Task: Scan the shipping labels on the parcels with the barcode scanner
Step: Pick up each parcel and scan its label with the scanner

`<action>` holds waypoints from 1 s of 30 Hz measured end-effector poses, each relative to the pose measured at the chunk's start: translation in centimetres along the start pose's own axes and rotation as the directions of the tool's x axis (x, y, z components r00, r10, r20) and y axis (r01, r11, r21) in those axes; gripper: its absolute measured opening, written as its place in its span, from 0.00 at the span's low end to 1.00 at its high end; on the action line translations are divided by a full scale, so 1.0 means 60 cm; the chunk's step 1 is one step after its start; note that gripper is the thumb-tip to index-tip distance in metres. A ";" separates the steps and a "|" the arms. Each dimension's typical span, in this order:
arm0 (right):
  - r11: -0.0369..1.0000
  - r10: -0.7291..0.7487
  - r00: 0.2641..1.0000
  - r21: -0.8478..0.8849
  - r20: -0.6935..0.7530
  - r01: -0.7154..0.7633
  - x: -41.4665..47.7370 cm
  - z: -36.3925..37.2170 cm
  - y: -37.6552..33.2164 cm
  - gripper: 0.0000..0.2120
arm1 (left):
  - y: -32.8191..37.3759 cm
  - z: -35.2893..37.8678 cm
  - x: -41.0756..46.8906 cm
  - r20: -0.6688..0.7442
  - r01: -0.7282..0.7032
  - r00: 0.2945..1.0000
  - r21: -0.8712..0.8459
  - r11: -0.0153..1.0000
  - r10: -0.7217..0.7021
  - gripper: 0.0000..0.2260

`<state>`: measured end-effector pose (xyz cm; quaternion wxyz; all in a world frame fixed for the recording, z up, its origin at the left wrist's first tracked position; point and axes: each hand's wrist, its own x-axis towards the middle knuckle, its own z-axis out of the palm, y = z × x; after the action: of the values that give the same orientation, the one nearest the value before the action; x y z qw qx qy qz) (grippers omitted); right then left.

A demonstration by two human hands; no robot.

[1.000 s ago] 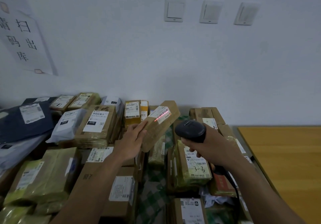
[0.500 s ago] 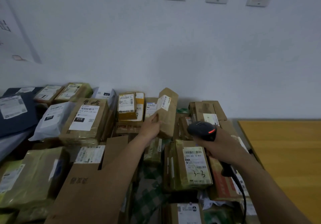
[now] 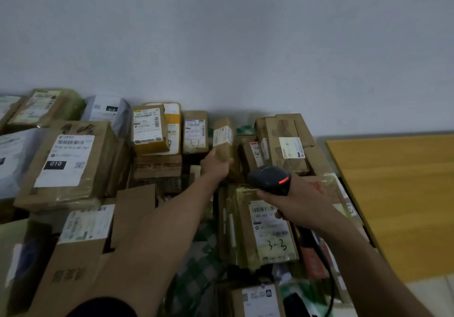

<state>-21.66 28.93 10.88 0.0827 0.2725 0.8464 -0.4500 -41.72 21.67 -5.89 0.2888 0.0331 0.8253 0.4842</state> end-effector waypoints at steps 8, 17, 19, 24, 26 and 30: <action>0.996 0.045 0.999 0.082 0.018 -0.046 0.021 0.015 0.016 0.09 | -0.018 0.031 0.032 0.213 -0.053 0.976 0.093 0.994 0.032 0.18; 0.998 0.062 0.998 0.021 0.017 -0.063 0.033 0.022 0.036 0.11 | -0.068 0.002 -0.004 -0.016 -0.078 0.997 0.017 0.997 0.078 0.15; 0.998 0.069 0.998 0.013 0.007 -0.069 0.033 0.023 0.035 0.15 | -0.105 -0.007 -0.017 -0.059 -0.060 0.996 0.033 0.998 0.062 0.15; 1.000 0.016 0.999 -0.019 0.040 -0.016 0.024 0.035 0.028 0.16 | -0.163 -0.017 -0.063 -0.154 -0.008 0.988 0.060 0.998 0.018 0.19; 1.000 0.001 0.997 0.000 0.080 -0.001 0.022 0.044 0.026 0.16 | -0.178 -0.020 -0.077 -0.199 0.018 0.980 0.141 0.990 0.011 0.23; 0.999 -0.029 0.988 -0.014 0.150 0.031 0.028 0.060 0.034 0.17 | -0.200 -0.020 -0.082 -0.172 0.140 0.976 0.037 0.989 -0.132 0.42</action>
<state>-22.34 27.57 6.64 0.1414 0.2245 0.8455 -0.4633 -35.52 12.74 -13.09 0.2492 -0.0578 0.8587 0.4440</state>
